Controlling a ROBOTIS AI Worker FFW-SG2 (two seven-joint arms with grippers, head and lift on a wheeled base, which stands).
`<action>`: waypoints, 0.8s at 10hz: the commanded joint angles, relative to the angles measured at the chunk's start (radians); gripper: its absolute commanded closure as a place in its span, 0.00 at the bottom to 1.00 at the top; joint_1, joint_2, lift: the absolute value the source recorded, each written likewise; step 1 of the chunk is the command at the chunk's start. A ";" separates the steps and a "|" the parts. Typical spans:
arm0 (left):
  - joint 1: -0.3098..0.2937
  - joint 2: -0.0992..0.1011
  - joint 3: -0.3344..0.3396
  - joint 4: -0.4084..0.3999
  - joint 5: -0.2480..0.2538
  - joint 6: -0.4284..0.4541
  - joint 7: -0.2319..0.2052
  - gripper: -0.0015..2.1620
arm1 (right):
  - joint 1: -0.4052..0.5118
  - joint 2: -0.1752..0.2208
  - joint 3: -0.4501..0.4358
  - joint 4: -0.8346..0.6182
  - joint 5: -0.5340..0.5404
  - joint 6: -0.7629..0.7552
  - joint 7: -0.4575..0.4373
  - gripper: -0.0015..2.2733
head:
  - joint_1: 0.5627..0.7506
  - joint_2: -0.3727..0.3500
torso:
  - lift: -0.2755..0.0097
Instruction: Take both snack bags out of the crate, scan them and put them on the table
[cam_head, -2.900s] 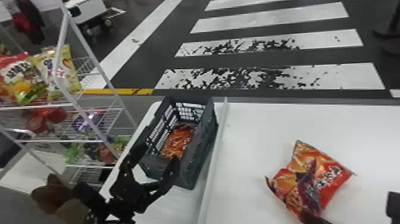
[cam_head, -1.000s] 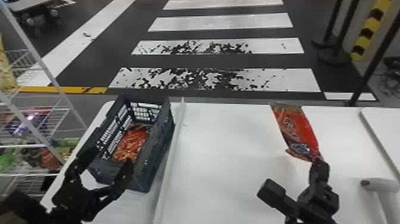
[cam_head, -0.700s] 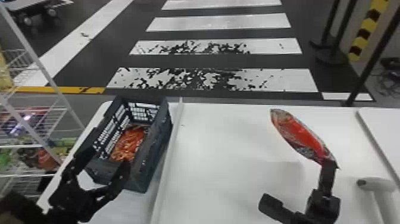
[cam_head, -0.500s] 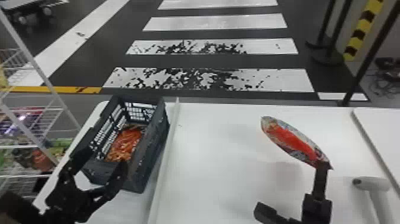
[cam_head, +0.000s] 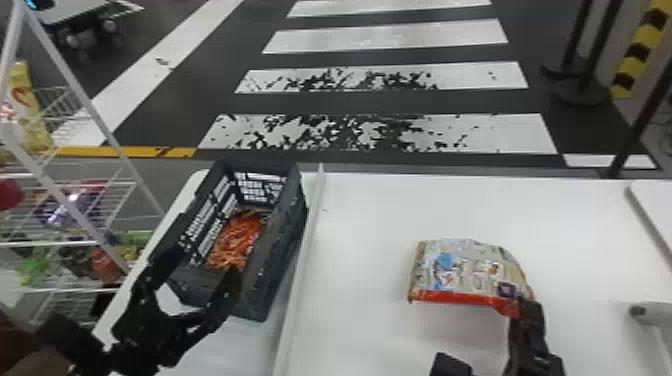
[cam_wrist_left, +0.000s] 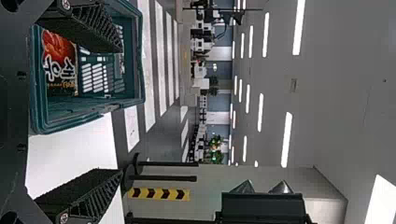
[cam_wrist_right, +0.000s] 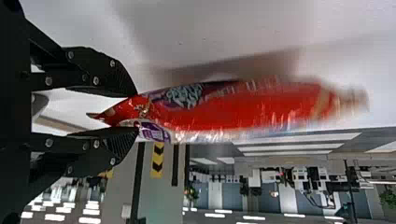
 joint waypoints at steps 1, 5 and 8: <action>-0.002 -0.001 0.000 0.000 0.000 0.000 0.002 0.04 | 0.026 -0.019 -0.021 -0.124 -0.144 -0.012 0.081 0.02 | 0.70 0.82 | 0.64; -0.003 -0.003 0.000 0.002 -0.002 0.000 0.000 0.04 | 0.062 -0.010 -0.286 -0.439 -0.713 -0.055 0.442 0.03 | 0.70 0.90 | 0.64; -0.006 -0.006 0.000 0.002 -0.002 0.000 0.000 0.04 | 0.058 0.029 -0.431 -0.480 -1.026 -0.104 0.517 0.04 | 0.70 0.94 | 0.64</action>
